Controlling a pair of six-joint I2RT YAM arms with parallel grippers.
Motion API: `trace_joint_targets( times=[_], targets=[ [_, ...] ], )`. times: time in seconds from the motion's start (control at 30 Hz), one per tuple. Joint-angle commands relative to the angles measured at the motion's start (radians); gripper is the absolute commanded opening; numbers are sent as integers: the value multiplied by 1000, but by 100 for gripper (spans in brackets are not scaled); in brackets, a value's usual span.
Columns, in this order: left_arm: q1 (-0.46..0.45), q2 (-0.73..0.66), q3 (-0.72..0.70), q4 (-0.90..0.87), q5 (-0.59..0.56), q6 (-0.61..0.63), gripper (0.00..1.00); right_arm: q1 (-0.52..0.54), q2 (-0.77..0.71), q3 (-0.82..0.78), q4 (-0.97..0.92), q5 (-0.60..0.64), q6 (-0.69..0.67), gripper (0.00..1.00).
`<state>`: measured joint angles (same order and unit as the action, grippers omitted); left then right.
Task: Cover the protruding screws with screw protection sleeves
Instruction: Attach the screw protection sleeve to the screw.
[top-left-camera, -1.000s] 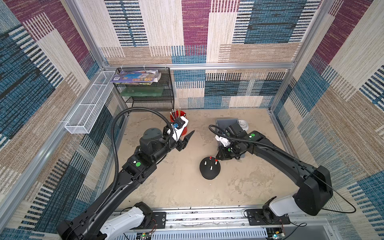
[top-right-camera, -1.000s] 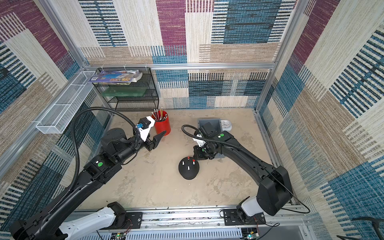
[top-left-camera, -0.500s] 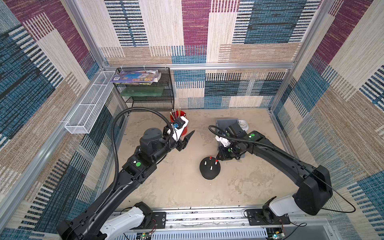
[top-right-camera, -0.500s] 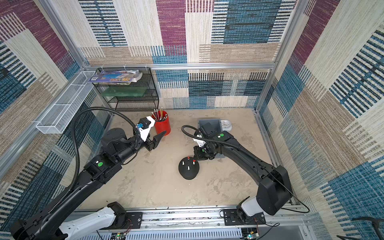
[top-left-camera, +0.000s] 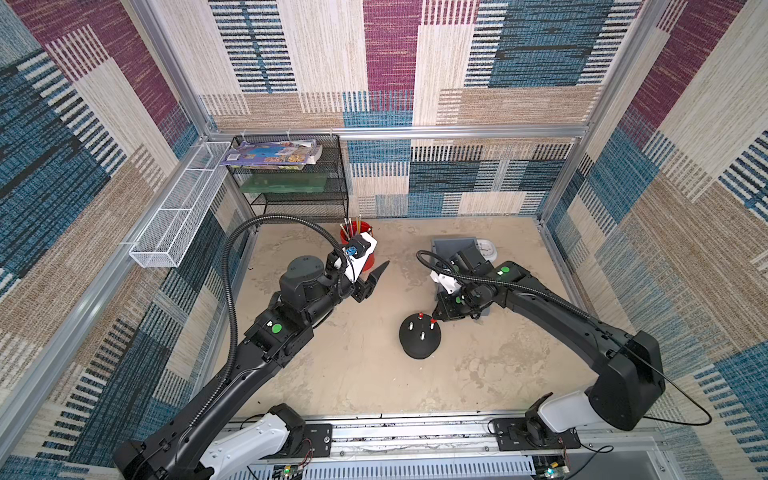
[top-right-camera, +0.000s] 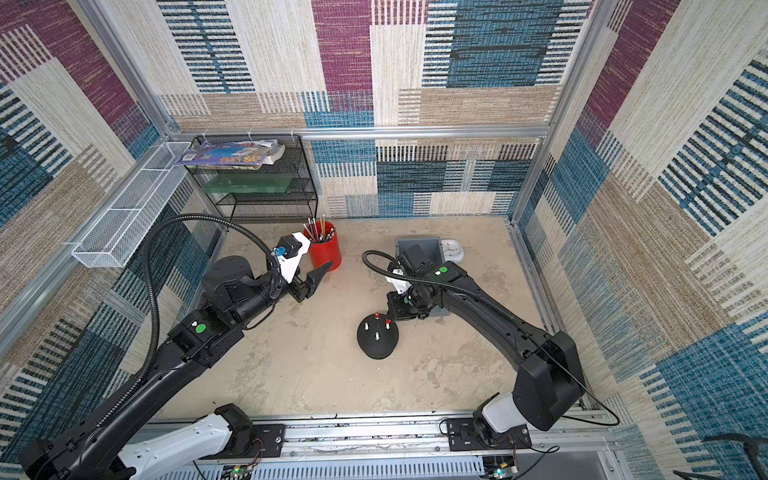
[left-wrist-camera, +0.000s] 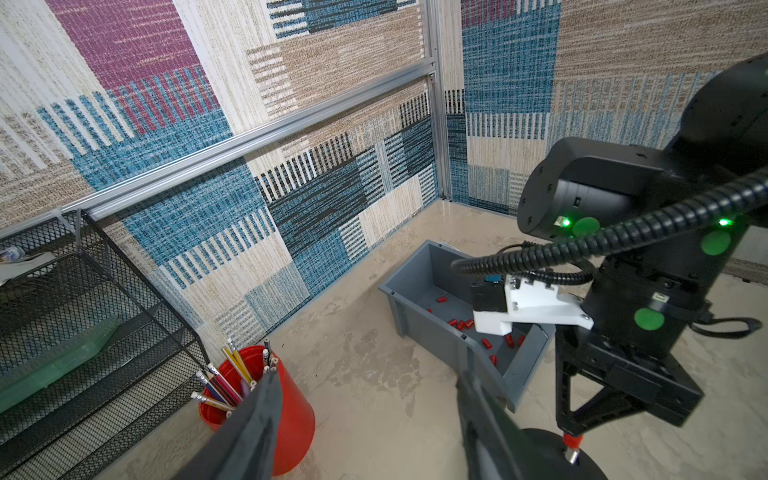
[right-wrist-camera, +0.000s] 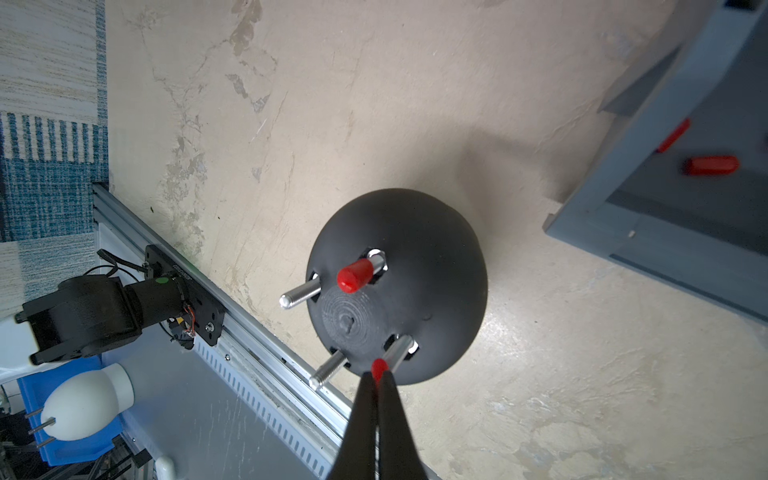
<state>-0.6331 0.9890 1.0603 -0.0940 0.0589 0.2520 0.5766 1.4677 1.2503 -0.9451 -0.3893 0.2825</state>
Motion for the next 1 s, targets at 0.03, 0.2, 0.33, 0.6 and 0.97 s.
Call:
trace_joint_targets(
  times=[0.03, 0.2, 0.33, 0.6, 0.97],
  targets=[
    [0, 1, -1, 8, 9, -10, 66, 2, 2, 11, -6, 13, -8, 0],
    [0, 0, 0, 6, 9, -10, 66, 3, 4, 17, -18, 20, -14, 0],
    [0, 1, 0, 7, 10, -10, 66, 4, 9, 14, -15, 13, -14, 0],
    [0, -1, 0, 7, 12, -10, 66, 8, 10, 0, 1, 2, -8, 0],
    [1, -2, 0, 5, 11, -10, 66, 15, 13, -9, 12, 12, -3, 0]
  ],
)
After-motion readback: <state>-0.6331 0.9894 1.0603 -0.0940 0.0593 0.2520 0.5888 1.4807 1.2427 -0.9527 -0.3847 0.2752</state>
